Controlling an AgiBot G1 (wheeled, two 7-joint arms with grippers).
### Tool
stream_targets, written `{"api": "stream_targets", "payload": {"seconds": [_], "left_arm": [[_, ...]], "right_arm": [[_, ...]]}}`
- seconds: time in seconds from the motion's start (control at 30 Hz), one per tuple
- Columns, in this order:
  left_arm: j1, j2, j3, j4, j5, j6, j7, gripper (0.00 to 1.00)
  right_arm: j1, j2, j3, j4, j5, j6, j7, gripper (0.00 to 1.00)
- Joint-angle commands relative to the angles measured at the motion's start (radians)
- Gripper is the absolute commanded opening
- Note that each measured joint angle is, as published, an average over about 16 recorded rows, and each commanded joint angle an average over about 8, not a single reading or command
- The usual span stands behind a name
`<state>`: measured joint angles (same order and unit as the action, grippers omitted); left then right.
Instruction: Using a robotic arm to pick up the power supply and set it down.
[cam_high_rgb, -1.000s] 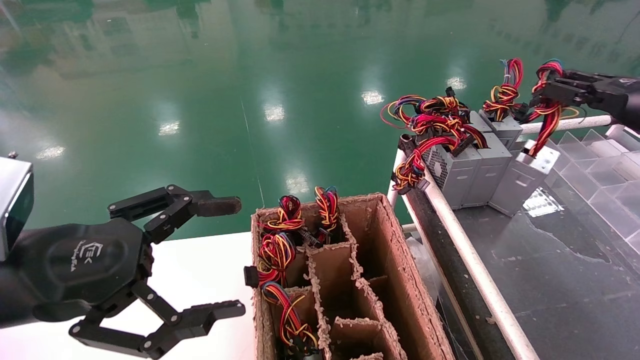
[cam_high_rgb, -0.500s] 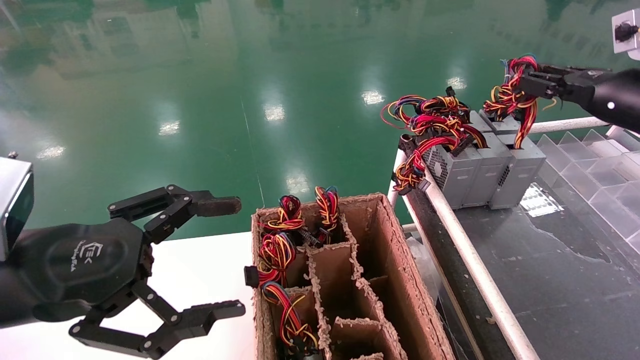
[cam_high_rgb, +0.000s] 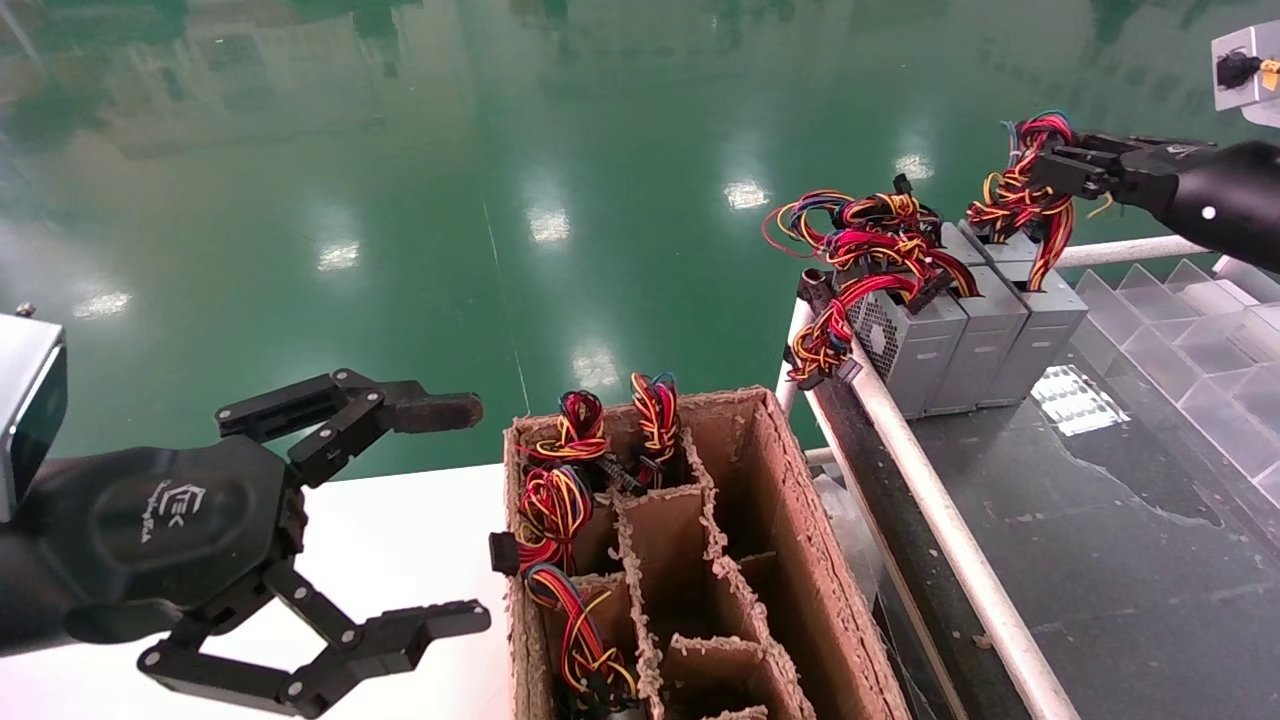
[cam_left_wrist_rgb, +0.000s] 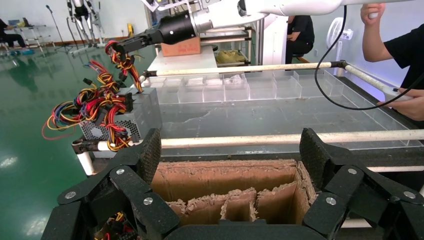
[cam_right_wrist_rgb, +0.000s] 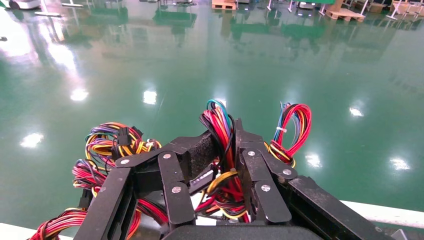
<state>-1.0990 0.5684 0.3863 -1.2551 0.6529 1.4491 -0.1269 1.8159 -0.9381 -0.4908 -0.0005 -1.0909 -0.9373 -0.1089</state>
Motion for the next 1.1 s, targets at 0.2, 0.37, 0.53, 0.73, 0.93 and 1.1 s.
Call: {"api": "stream_targets", "payload": {"seconds": [0.2, 0.37, 0.53, 0.73, 0.93, 1.1], "left_arm": [[0.0, 0.0, 0.0, 0.0, 0.0, 0.0, 0.0, 1.0], [0.0, 0.0, 0.0, 0.0, 0.0, 0.0, 0.0, 1.0], [0.0, 0.0, 0.0, 0.0, 0.0, 0.0, 0.0, 1.0], [0.0, 0.0, 0.0, 0.0, 0.0, 0.0, 0.0, 1.0], [0.0, 0.0, 0.0, 0.0, 0.0, 0.0, 0.0, 1.0], [0.0, 0.0, 0.0, 0.0, 0.0, 0.0, 0.0, 1.0]], "right_arm": [[-0.001, 0.015, 0.002, 0.002, 0.003, -0.027, 0.003, 1.0], [-0.001, 0.022, -0.001, 0.002, -0.002, -0.038, 0.002, 1.0], [0.002, 0.028, -0.004, 0.001, -0.005, -0.041, 0.005, 1.0], [0.007, 0.035, -0.005, 0.0, -0.007, -0.049, 0.011, 1.0], [0.012, 0.048, 0.004, 0.002, 0.006, -0.087, 0.025, 1.0], [0.011, 0.079, 0.03, 0.01, 0.044, -0.166, 0.041, 1.0]]}}
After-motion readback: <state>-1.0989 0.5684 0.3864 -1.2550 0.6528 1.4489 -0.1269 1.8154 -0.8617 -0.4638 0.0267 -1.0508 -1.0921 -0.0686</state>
